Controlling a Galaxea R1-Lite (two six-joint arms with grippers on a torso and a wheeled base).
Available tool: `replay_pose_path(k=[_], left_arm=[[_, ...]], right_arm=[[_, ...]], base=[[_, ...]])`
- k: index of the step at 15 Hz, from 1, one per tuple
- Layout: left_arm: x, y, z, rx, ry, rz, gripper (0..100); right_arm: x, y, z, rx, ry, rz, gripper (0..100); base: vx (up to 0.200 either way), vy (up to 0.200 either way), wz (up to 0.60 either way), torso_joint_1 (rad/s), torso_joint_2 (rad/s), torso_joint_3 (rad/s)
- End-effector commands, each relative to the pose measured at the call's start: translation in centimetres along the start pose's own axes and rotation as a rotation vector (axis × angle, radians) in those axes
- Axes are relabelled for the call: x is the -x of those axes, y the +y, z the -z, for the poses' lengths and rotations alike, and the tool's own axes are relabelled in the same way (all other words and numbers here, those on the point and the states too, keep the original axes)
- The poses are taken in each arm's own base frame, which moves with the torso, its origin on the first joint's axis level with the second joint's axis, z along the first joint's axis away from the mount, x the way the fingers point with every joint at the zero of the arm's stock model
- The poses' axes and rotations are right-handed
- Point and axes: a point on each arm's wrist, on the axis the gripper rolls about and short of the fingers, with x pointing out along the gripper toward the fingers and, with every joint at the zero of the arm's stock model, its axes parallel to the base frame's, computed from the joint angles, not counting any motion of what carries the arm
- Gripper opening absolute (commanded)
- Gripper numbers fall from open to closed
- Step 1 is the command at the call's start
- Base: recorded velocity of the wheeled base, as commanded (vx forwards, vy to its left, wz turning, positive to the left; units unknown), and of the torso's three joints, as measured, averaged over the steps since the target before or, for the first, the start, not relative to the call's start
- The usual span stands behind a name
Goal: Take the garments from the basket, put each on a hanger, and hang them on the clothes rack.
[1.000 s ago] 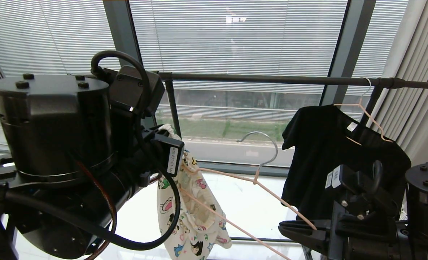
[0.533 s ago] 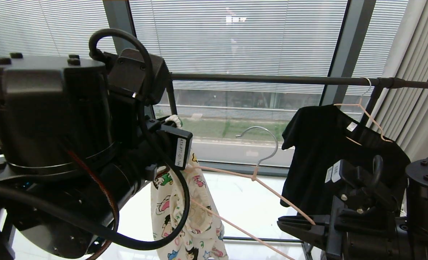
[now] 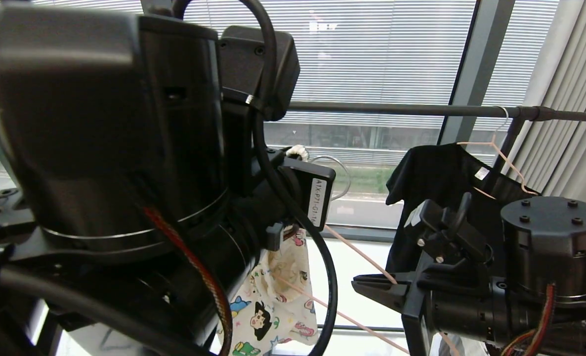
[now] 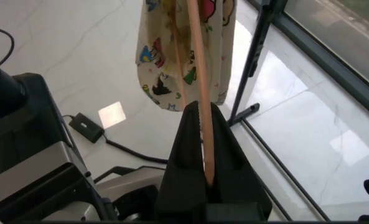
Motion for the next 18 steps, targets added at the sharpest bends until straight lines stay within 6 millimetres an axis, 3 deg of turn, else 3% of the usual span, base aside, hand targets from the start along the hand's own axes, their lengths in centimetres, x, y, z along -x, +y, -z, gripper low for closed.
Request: replay_pose_path(k=[1, 5, 11, 18], left_arm=[[-0.2, -0.8, 0.3, -0.011, 0.01, 0.019, 0], [-0.3, -0.7, 0.5, -0.013, 0.013, 0.013, 0], [-2.1, 3.3, 0.3, 0.008, 0.023, -0.169, 0], [-0.9, 3.7, 3.3, -0.07, 0.097, -0.147, 0]], right_arm=[[-1.1, -0.1, 0.3, -0.013, 0.018, -0.001, 0], [-1.9, -0.1, -0.7, -0.048, -0.008, -0.004, 0], [-0.7, -0.3, -0.3, -0.086, -0.019, 0.091, 0], [0.8, -0.7, -1.8, -0.093, -0.11, 0.112, 0]], base=[[0.0, 0.0, 0.0, 0.0, 0.0, 0.0], [0.0, 0.0, 0.0, 0.0, 0.0, 0.0], [0.0, 0.0, 0.0, 0.0, 0.0, 0.0], [0.0, 0.0, 0.0, 0.0, 0.0, 0.0]])
